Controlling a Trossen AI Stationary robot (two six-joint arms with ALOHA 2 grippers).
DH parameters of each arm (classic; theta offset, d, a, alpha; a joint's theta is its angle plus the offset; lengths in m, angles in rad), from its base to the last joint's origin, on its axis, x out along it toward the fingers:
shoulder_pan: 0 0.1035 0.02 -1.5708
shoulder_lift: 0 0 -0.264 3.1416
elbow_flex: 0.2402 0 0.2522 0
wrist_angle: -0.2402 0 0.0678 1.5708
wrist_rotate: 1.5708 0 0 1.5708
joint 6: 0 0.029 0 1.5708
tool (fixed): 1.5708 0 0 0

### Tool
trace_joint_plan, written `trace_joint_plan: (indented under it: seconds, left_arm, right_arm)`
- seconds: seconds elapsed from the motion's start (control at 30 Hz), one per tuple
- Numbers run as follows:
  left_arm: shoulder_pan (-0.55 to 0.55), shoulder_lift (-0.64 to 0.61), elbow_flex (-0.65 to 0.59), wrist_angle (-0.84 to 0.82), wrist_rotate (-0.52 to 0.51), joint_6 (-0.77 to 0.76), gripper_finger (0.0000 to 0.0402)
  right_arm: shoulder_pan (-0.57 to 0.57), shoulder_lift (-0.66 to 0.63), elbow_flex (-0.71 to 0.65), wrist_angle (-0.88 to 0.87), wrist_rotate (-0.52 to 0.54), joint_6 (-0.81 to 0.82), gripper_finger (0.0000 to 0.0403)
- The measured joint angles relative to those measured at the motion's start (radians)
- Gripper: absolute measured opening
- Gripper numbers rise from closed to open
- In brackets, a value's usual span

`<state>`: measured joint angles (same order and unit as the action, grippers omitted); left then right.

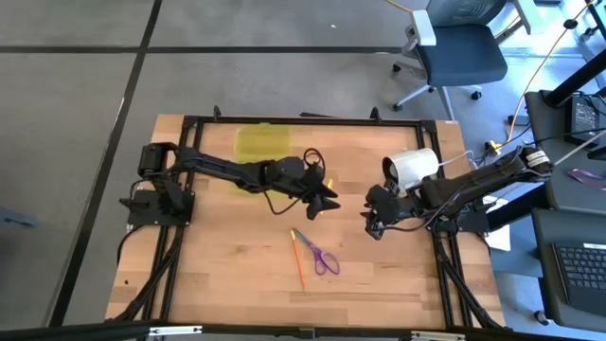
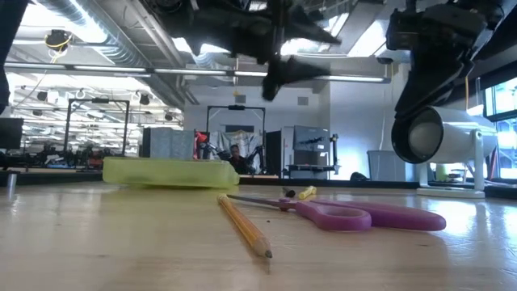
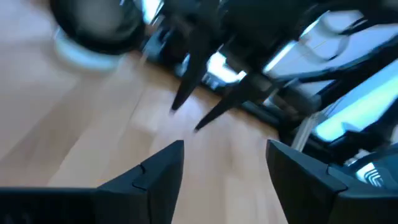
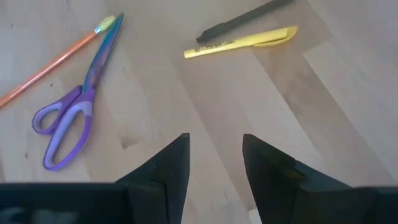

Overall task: Pick & place school supplies into a supply box
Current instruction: Put the black pen into the yellow supply box

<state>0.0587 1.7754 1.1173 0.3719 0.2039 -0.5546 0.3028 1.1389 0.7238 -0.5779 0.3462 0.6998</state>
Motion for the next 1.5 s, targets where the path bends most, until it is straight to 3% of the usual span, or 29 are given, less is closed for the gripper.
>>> trace_joint_plan:
  seconds: [0.23, 0.4, 0.47, 0.67, 0.77, 1.07, 1.5]
  left_arm:
    - [-0.005, 0.0, 0.0, 0.233, -0.003, 0.058, 0.0212]
    - [0.001, -0.001, 0.0, 0.207, -0.013, 0.101, 0.021]
    - [0.007, -0.001, 0.022, 0.106, -0.058, 0.06, 0.0212]
    - [0.02, 0.01, 0.238, -0.499, -0.333, 0.054, 0.0208]
    - [0.044, 0.032, 0.332, -0.684, -0.37, -0.025, 0.0208]
    - [0.112, 0.191, 0.438, -0.767, -0.361, -0.07, 0.0211]
    - [0.142, 0.33, 0.455, -0.794, -0.372, -0.106, 0.0212]
  right_arm:
    - [0.023, 0.0, 0.0, -0.031, 0.0, 0.004, 0.0152]
    - [0.029, 0.0, 0.0, -0.053, 0.0, 0.026, 0.0152]
    - [0.029, 0.0, 0.0, -0.056, 0.0, 0.026, 0.0152]
    - [0.029, 0.0, 0.0, -0.057, 0.001, 0.026, 0.0152]
    - [0.029, 0.0, 0.0, -0.057, 0.002, 0.026, 0.0152]
    - [0.029, 0.001, 0.0, -0.059, 0.002, 0.037, 0.0152]
    - [0.029, 0.001, 0.0, -0.058, 0.002, 0.059, 0.0152]
